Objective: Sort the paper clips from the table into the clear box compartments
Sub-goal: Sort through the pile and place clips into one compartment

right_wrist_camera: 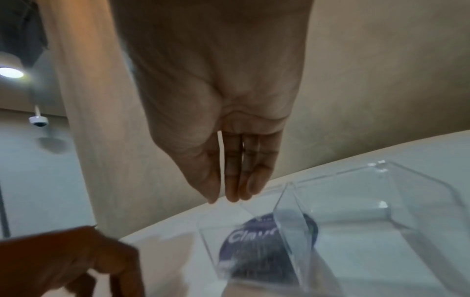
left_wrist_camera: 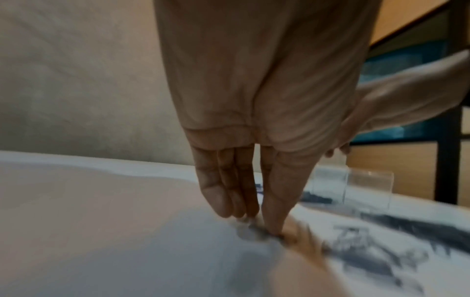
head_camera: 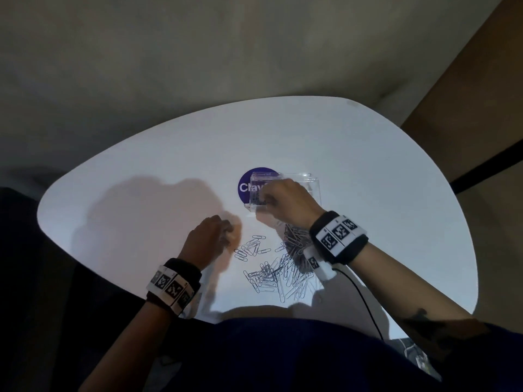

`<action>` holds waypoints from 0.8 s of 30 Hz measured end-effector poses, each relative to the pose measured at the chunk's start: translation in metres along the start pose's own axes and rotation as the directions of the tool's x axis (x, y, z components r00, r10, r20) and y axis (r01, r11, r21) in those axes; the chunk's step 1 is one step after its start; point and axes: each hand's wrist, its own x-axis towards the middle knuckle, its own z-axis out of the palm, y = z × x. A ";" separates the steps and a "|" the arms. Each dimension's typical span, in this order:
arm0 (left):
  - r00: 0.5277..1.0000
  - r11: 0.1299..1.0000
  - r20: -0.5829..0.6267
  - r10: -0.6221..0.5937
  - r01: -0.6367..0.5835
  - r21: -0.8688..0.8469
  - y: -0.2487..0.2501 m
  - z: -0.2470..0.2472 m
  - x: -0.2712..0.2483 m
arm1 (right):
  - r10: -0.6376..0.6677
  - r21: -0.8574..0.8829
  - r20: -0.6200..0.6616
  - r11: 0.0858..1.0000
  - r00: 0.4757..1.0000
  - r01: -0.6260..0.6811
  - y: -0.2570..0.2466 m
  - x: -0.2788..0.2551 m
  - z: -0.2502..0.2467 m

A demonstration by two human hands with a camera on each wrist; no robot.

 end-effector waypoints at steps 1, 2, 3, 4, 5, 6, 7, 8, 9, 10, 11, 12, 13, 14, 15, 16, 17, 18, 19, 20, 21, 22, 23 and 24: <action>1.000 1.000 -0.008 -0.003 0.003 0.027 -0.001 0.002 -0.003 | -0.024 0.015 0.010 1.000 1.000 0.024 -0.001 -0.007 0.007; 1.000 0.999 -0.022 0.002 -0.001 0.044 -0.002 0.003 -0.005 | -0.046 0.020 0.033 0.999 0.998 0.045 -0.003 -0.014 0.015; 0.999 0.999 -0.036 0.012 -0.011 0.050 -0.003 0.004 -0.006 | -0.079 0.018 0.064 0.997 0.995 0.078 -0.003 -0.021 0.023; 0.999 0.999 -0.045 0.020 -0.018 0.049 -0.003 0.004 -0.006 | -0.101 0.009 0.105 0.995 0.989 0.101 -0.003 -0.025 0.031; 0.999 0.999 -0.047 0.026 -0.024 0.043 -0.004 0.005 -0.006 | -0.110 0.001 0.146 0.994 0.983 0.111 -0.003 -0.029 0.039; 0.999 0.999 -0.041 0.028 -0.026 0.041 -0.004 0.005 -0.006 | -0.095 -0.020 0.188 0.995 0.978 0.101 -0.003 -0.031 0.048; 0.999 0.999 -0.030 0.023 -0.022 0.039 -0.004 0.005 -0.006 | -0.085 -0.036 0.211 0.995 0.974 0.095 -0.001 -0.033 0.057; 1.000 0.999 -0.019 0.010 -0.009 0.037 -0.003 0.006 -0.007 | -0.069 -0.058 0.221 0.995 0.973 0.083 0.002 -0.033 0.065; 1.000 0.999 -0.011 -0.005 0.006 0.040 -0.003 0.006 -0.008 | -0.066 -0.074 0.221 0.994 0.973 0.084 0.005 -0.033 0.071; 1.000 0.999 0.001 -0.021 0.021 0.045 -0.002 0.007 -0.009 | -0.057 -0.077 0.222 0.994 0.973 0.076 0.009 -0.033 0.076; 0.999 0.998 0.019 -0.032 0.031 0.049 -0.001 0.007 -0.010 | -0.062 -0.061 0.223 0.995 0.973 0.077 0.013 -0.033 0.079; 0.998 0.998 0.041 -0.042 0.040 0.047 -0.001 0.008 -0.010 | -0.060 -0.039 0.229 0.997 0.972 0.070 0.015 -0.033 0.080; 0.996 0.998 0.067 -0.052 0.049 0.040 0.000 0.008 -0.011 | -0.064 -0.025 0.228 0.997 0.972 0.072 0.018 -0.033 0.081; 0.994 0.998 0.093 -0.059 0.056 0.031 0.002 0.008 -0.012 | -0.066 -0.019 0.229 0.997 0.971 0.072 0.018 -0.033 0.081; 0.991 0.998 0.115 -0.061 0.058 0.028 0.003 0.008 -0.012 | -0.073 -0.015 0.230 0.997 0.970 0.079 0.019 -0.033 0.081; 0.989 0.998 0.134 -0.061 0.057 0.032 0.005 0.008 -0.012 | -0.074 -0.015 0.236 0.997 0.969 0.080 0.019 -0.033 0.082; 0.988 0.998 0.145 -0.062 0.058 0.029 0.007 0.008 -0.013 | -0.077 -0.010 0.240 0.997 0.968 0.081 0.019 -0.033 0.083; 0.987 0.998 0.147 -0.065 0.065 0.007 0.010 0.008 -0.013 | -0.076 -0.005 0.245 0.997 0.966 0.080 0.019 -0.033 0.084; 0.988 0.996 0.135 -0.071 0.076 -0.036 0.012 0.007 -0.014 | -0.080 0.003 0.247 0.997 0.966 0.082 0.020 -0.032 0.084; 0.990 0.991 0.114 -0.083 0.094 -0.095 0.013 0.006 -0.014 | -0.079 0.011 0.249 0.997 0.965 0.079 0.019 -0.033 0.084; 0.991 0.981 0.087 -0.098 0.111 -0.157 0.015 0.005 -0.015 | -0.078 0.014 0.249 0.997 0.965 0.077 0.019 -0.033 0.085; 0.992 0.969 0.064 -0.112 0.123 -0.213 0.015 0.004 -0.015 | -0.077 0.013 0.245 0.997 0.967 0.076 0.017 -0.034 0.084; 0.992 0.960 0.053 -0.115 0.125 -0.252 0.015 0.003 -0.017 | -0.076 0.008 0.234 0.997 0.969 0.077 0.017 -0.035 0.085; 0.993 0.953 0.055 -0.109 0.120 -0.279 0.014 0.003 -0.018 | -0.074 -0.005 0.219 0.997 0.973 0.077 0.017 -0.035 0.085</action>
